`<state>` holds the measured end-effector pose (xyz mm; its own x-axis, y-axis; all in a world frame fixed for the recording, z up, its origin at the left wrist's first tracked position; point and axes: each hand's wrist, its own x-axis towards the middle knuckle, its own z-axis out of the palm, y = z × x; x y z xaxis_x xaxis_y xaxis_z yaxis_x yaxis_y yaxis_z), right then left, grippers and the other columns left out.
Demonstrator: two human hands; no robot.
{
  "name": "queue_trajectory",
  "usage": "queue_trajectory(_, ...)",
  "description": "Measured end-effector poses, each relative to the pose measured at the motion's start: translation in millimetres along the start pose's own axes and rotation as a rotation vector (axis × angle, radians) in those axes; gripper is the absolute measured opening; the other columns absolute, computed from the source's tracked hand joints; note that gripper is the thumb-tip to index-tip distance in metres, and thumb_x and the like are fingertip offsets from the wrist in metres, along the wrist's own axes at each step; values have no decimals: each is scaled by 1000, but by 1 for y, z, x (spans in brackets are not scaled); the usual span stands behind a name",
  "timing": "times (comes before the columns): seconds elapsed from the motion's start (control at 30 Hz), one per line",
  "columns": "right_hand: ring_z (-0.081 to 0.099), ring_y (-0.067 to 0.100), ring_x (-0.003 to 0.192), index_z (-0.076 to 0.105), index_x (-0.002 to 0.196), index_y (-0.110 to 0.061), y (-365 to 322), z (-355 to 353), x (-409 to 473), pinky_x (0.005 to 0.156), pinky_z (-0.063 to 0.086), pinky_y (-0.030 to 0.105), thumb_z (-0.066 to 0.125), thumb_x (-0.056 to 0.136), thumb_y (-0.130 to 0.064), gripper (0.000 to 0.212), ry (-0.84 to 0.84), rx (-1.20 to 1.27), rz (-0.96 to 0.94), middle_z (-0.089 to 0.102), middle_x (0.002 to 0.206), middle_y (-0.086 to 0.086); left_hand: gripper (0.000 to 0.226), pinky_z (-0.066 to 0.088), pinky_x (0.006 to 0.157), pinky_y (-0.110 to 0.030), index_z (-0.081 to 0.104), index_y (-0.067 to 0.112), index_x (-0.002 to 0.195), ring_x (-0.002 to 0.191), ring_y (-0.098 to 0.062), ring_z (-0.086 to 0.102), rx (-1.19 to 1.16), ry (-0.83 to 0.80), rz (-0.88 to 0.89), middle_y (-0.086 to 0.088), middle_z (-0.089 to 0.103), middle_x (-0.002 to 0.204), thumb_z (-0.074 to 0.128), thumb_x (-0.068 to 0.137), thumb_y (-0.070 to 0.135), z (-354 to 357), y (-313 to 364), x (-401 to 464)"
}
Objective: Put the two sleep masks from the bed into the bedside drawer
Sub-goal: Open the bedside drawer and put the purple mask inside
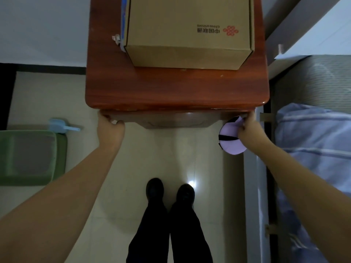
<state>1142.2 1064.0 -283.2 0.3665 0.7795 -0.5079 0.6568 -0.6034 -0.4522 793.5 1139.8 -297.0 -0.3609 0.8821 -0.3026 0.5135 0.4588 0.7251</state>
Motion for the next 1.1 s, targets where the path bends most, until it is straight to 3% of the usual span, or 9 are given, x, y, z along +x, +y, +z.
queue_trajectory(0.13, 56, 42, 92, 31, 127, 3, 15, 17, -43, 73, 40, 39, 40, 91, -2, 37, -32, 17, 52, 56, 105, 32, 37, 47, 81, -38, 45, 9, 116, 107, -35, 57, -12, -40, -106, -18, 60, 119, 48, 80, -1, -13, -23, -25)
queue_trajectory(0.33, 58, 37, 90, 34, 126, -1, 30, 49, -62, 75, 44, 39, 40, 93, -4, 34, -32, 145, 96, 56, 92, 15, 47, 42, 63, -21, 41, 7, 125, 89, -29, 57, -96, -107, -155, -21, 56, 114, 46, 81, -8, -2, -51, -33)
queue_trajectory(0.4, 62, 35, 88, 36, 122, -1, 37, 55, -60, 73, 45, 33, 39, 93, -2, 29, -74, 155, 106, 56, 83, 5, 46, 42, 68, -19, 41, 5, 126, 99, -34, 57, -137, -117, -168, -22, 56, 113, 47, 82, -8, 5, -60, -31)
queue_trajectory(0.5, 60, 29, 78, 39, 120, -3, 41, 58, -61, 63, 42, 21, 38, 94, -3, 26, -123, 126, 121, 58, 79, 7, 54, 43, 74, -16, 40, 12, 133, 104, -16, 56, -235, -142, -212, -9, 56, 127, 47, 84, -10, 11, -67, -34)
queue_trajectory(0.6, 60, 31, 75, 53, 115, -1, 21, 46, -69, 58, 45, 22, 42, 95, -10, 25, -348, 108, 166, 64, 94, 19, 55, 45, 93, -29, 37, 17, 136, 109, -13, 51, -318, -152, -275, -3, 51, 127, 43, 87, -9, 9, -56, -45)
queue_trajectory(0.67, 66, 40, 86, 64, 105, -5, -4, 31, -80, 68, 54, 31, 49, 93, -14, 21, -521, 372, 139, 69, 99, 24, 46, 44, 101, -36, 39, 13, 132, 107, -21, 53, -271, -45, -252, -10, 52, 120, 43, 89, -5, -2, -40, -57)
queue_trajectory(0.8, 69, 18, 70, 66, 105, -12, -72, 14, -86, 61, 59, 27, 54, 90, -14, 18, -584, 893, 134, 75, 84, 4, 37, 37, 99, -34, 48, 4, 124, 114, -29, 46, 47, 114, 116, -21, 49, 122, 53, 88, 11, -31, -6, -78)
queue_trajectory(0.93, 66, 20, 73, 58, 107, 0, -136, 44, -54, 60, 58, 23, 50, 93, -8, 18, -516, 859, 247, 67, 89, 11, 37, 35, 107, -51, 59, 10, 117, 112, -26, 54, 180, -275, 307, -10, 61, 119, 49, 92, 34, -37, 23, -61)
queue_trajectory(1.1, 50, 38, 122, 45, 126, 8, -177, 104, -3, 98, 46, 42, 40, 93, 3, 34, -353, 873, 381, 51, 133, 25, 51, 17, 116, -54, 33, 17, 142, 130, -30, 43, 628, -527, 292, -11, 48, 141, 44, 95, 32, -21, 22, -19)
